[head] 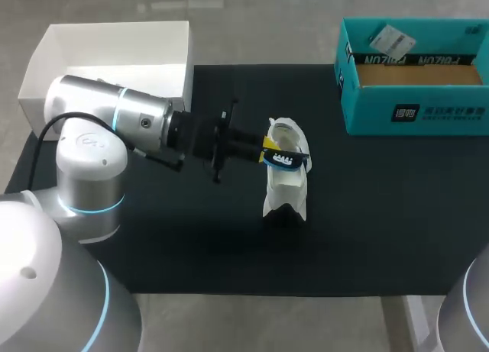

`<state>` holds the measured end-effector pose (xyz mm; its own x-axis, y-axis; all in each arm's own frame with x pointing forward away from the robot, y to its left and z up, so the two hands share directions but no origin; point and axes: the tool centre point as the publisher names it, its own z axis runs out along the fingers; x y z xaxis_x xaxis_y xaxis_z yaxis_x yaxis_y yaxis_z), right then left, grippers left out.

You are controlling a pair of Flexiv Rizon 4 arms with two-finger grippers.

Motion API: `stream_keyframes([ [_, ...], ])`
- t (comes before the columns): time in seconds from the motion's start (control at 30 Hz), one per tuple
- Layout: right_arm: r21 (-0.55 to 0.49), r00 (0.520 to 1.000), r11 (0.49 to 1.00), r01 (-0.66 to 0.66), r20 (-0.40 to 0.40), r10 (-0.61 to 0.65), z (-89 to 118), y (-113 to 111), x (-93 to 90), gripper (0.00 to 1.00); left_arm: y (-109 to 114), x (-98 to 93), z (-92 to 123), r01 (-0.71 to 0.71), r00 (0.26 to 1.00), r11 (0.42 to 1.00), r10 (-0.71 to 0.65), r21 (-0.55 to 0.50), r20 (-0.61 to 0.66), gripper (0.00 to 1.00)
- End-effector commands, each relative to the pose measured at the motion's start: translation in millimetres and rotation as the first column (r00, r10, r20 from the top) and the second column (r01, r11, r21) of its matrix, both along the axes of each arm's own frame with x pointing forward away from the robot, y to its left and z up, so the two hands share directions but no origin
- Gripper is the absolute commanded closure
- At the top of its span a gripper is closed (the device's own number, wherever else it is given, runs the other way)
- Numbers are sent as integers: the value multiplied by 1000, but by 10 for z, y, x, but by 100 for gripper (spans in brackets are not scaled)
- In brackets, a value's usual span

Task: Take the shoe out of the shoebox, open the shoe tongue, remove and reinsert the insole, then place the shoe into the shoebox

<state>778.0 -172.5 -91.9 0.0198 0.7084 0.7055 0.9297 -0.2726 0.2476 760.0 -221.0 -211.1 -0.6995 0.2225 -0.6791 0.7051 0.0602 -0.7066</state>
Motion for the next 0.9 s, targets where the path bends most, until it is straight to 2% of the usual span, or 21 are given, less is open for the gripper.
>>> stream_keyframes([
  [0.03, -2, 1000, 1000, 1, -1, -1, -2, 2, -5, 0, -9, -3, -3, -1, 1000, 1000, 1, 3, 1, 100],
  [0.27, -2, 1000, 1000, 1, -1, -1, -2, 2, -5, 0, -125, 32, -129, 17, 1000, 1000, -17, 18, 7, 100],
  [0.5, -2, 1000, 1000, 1, -1, -1, -2, 2, -5, 0, -246, 209, -494, 57, 998, 998, -57, 2, -13, 100],
  [0.6, -2, 1000, 1000, 1, -1, -1, -2, 2, -5, 0, -285, 265, -663, 49, 998, 999, -50, 21, 34, 100],
  [0.63, -2, 1000, 1000, 1, -1, -1, -2, 2, -5, 0, -294, 279, -702, 60, 998, 998, -60, 28, 3, 100],
  [0.9, -2, 1000, 1000, 1, -1, -1, -2, 2, -5, 0, -331, 349, -849, 67, 997, 997, -68, 40, 27, 100],
])
